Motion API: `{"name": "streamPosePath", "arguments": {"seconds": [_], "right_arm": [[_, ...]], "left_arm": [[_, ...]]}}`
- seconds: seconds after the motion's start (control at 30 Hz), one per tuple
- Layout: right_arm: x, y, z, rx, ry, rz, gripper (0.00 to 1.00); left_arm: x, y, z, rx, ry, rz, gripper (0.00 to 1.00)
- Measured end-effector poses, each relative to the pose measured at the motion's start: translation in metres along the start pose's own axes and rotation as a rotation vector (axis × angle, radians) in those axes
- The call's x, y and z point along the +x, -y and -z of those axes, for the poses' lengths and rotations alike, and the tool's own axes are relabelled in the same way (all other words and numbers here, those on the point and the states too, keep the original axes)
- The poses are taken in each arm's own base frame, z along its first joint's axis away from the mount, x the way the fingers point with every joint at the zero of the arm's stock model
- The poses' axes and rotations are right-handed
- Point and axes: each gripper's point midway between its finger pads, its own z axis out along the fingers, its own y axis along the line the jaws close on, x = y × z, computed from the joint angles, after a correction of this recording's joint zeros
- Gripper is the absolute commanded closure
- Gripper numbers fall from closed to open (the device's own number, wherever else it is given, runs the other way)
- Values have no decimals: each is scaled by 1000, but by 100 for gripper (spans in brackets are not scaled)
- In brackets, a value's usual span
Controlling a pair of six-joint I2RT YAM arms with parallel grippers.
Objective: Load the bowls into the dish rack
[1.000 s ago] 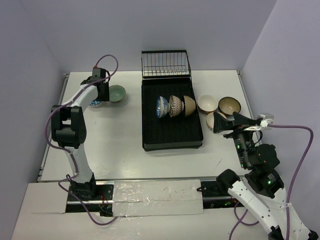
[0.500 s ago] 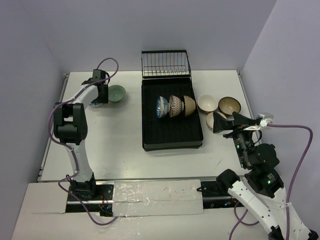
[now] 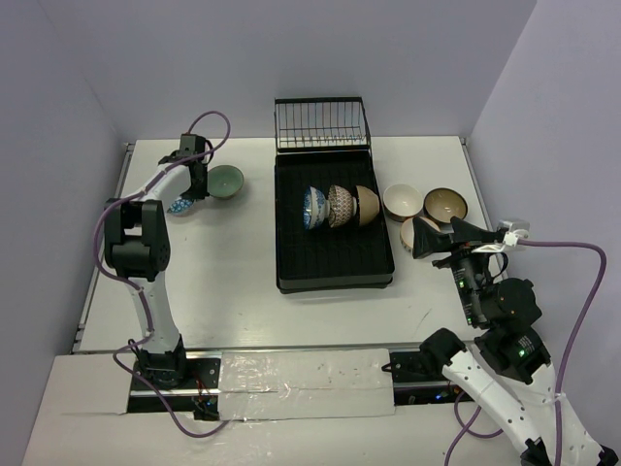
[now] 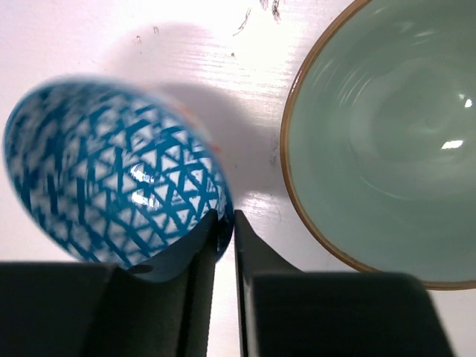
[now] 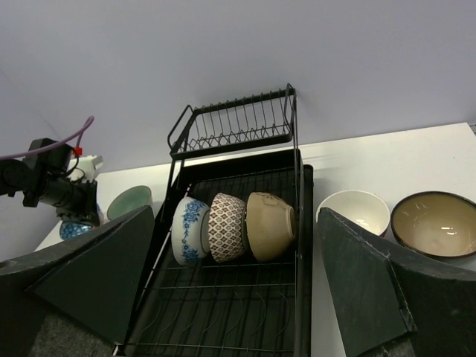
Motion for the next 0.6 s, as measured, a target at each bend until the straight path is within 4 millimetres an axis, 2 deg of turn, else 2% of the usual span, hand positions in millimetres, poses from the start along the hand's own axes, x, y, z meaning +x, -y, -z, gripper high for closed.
{"name": "streamPosePath", "arguments": {"seconds": [0.1,0.43,0.6], "right_arm": [[0,0,0,-1,0,0,2],[0,-1,0,-3,-1,0,2],[1,-1,0,-4,-3,0,3]], "left_arm": [[1,0,0,0,-3,4,87],[1,-1,1,-14,-5,35,84],[0,-4,3,-28,-11,36,86]]}}
